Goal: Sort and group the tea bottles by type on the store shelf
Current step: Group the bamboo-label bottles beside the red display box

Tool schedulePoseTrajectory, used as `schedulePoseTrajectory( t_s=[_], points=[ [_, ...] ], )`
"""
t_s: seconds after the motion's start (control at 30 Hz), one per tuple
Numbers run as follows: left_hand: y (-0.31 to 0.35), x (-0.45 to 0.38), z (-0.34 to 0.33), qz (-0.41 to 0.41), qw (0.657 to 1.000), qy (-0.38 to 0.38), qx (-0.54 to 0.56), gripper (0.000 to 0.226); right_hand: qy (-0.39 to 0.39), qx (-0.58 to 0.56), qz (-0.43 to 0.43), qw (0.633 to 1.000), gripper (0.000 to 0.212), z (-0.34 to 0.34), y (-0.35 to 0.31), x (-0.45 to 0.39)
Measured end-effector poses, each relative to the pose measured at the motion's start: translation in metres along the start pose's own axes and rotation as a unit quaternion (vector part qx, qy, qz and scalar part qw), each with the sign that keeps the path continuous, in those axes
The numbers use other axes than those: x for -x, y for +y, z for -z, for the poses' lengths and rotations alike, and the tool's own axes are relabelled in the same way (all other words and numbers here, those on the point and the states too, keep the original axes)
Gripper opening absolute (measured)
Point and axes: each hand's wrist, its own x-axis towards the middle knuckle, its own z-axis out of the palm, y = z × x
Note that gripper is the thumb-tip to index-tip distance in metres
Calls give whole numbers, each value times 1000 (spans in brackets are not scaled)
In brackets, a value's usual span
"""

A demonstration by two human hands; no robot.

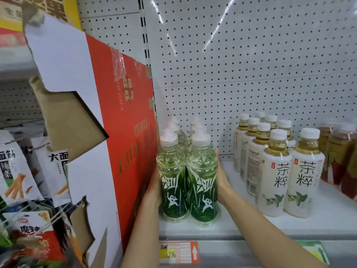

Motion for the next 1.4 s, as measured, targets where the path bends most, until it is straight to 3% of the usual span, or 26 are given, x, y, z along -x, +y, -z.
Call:
schedulePoseTrajectory(
  t_s=[0.1,0.17,0.23,0.3,0.4,0.6,1.07,1.23,1.4],
  points=[
    [5,28,2,23,996,49,77,85,-7,30,26,999,71,9,1,22],
    [10,65,-1,-17,998,22,48,79,5,49,64,997,83,19,9,43],
    [7,88,-9,-80,996,2,-46,57,-2,100,126,987,82,26,18,68],
    [2,100,-13,-143,981,19,-131,62,-1,167,169,971,80,26,24,81],
    [-4,94,-9,-146,970,64,-183,71,46,235,195,951,67,16,32,83],
    [-1,90,10,-150,968,34,-200,62,70,277,200,937,73,10,38,74],
    [-3,96,6,-157,967,28,-198,71,20,255,247,935,66,18,41,72],
    [0,104,6,-143,966,-3,-214,82,8,249,234,940,90,14,43,74],
    [10,103,6,-128,963,-15,-237,89,-33,191,205,959,88,13,40,70]
  ],
)
